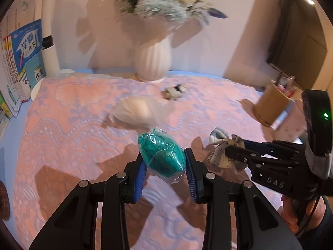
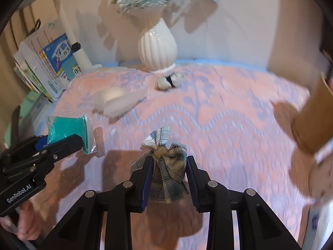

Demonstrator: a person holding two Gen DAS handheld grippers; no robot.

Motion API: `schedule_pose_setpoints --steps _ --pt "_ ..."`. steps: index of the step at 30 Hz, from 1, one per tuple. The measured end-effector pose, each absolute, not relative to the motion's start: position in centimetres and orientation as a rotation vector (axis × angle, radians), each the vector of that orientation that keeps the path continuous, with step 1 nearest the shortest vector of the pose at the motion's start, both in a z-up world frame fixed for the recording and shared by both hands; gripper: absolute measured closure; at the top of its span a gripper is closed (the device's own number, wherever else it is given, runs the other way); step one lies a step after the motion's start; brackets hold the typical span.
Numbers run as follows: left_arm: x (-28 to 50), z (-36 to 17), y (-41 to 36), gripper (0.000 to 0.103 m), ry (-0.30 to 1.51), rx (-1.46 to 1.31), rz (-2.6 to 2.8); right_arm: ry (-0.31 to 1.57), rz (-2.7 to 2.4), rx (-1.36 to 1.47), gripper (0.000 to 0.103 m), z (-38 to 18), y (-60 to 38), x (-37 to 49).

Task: Organize books
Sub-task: 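Grasp the teal packet with the left tool while the right tool grasps the checked bow, then carry the teal packet and checked bow to the glass bowl and release both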

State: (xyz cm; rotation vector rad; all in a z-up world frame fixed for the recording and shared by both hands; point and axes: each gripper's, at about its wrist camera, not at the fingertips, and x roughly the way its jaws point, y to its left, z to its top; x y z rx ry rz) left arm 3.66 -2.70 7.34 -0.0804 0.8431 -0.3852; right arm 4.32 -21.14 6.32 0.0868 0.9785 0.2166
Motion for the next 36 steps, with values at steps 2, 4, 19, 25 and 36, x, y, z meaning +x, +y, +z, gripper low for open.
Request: schedule_pose_setpoints --steps 2,4,19,25,36 --pt "2.3 7.5 -3.4 0.071 0.842 -0.08 -0.411 1.0 0.203 0.142 0.072 6.4 -22.8 2.6" --pt "0.9 7.4 -4.3 0.071 0.841 -0.069 -0.444 1.009 0.191 0.165 0.072 6.3 -24.0 1.0" --pt "-2.9 2.4 -7.6 0.071 0.923 -0.102 -0.528 1.047 0.148 0.276 0.043 3.2 -28.9 -5.7" --pt "-3.1 1.8 -8.3 0.071 0.917 -0.071 -0.505 0.997 0.057 0.197 0.041 2.9 -26.9 -6.2" --pt "-3.7 5.6 -10.0 0.073 0.849 -0.089 -0.541 0.858 0.059 0.049 0.071 6.9 -24.9 -8.6"
